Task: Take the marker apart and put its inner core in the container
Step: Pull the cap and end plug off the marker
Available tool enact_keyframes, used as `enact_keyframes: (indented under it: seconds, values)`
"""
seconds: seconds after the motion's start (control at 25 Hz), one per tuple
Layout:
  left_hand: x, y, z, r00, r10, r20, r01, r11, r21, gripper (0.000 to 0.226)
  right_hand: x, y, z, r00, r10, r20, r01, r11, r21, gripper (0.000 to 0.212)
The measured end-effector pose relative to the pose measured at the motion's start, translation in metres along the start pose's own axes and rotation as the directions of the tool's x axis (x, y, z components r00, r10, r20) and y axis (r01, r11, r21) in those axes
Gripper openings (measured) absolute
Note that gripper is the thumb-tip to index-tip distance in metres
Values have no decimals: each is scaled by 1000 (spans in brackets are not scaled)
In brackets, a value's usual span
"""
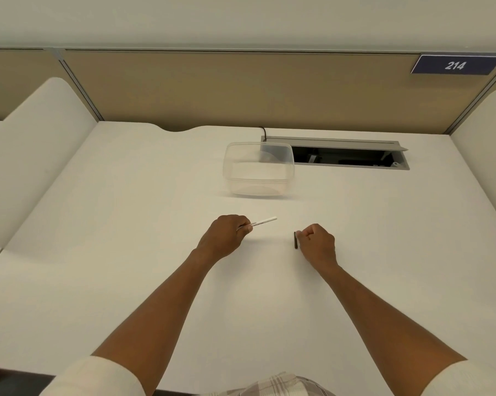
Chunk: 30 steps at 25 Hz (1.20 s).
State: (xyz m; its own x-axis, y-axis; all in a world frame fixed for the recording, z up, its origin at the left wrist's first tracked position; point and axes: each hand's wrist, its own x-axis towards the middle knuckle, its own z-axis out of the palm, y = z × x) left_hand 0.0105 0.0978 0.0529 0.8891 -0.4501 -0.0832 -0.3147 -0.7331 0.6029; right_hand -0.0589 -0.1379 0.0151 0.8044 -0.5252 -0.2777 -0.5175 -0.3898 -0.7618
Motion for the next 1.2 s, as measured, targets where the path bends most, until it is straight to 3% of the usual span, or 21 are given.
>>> enact_keyframes:
  seconds: [0.12, 0.2, 0.32, 0.44, 0.6, 0.72, 0.84, 1.0, 1.2]
  values:
    - [-2, 4, -5, 999, 44, 27, -46, 996, 71, 22, 0, -12, -12, 997, -64, -41, 65, 997, 49, 22]
    - [-4, 6, -6, 997, 58, 49, -62, 995, 84, 21, 2, -25, -18, 984, -58, 166, 33, 989, 147, 24]
    - [-6, 10, -8, 995, 62, 83, -67, 996, 66, 19, -3, -46, -20, 854, -75, 515, -13, 986, 165, 27]
    - [-8, 13, -10, 985, 120, 128, -135, 983, 121, 19, -10, -56, -16, 787, -115, 606, 63, 992, 107, 22]
    - [-10, 8, -8, 987, 155, 48, -160, 975, 156, 22, -13, -62, -13, 774, -115, 622, 114, 993, 42, 22]
    - [-15, 0, 1, 994, 105, -27, -100, 986, 135, 55, -10, -57, -10, 852, -65, 519, 60, 998, 26, 23]
    - [-18, -13, 11, 1000, 23, 20, -26, 989, 148, 71, -9, -51, -2, 913, 28, 407, -100, 983, 157, 21]
    - [-17, -32, 30, 989, -101, 107, 84, 984, 159, 72, -10, -49, 8, 879, 109, 463, -304, 877, 372, 11]
    - [-23, -48, 57, 988, -117, 97, 92, 967, 237, 72, -4, -43, 21, 880, 84, 467, -313, 842, 439, 4]
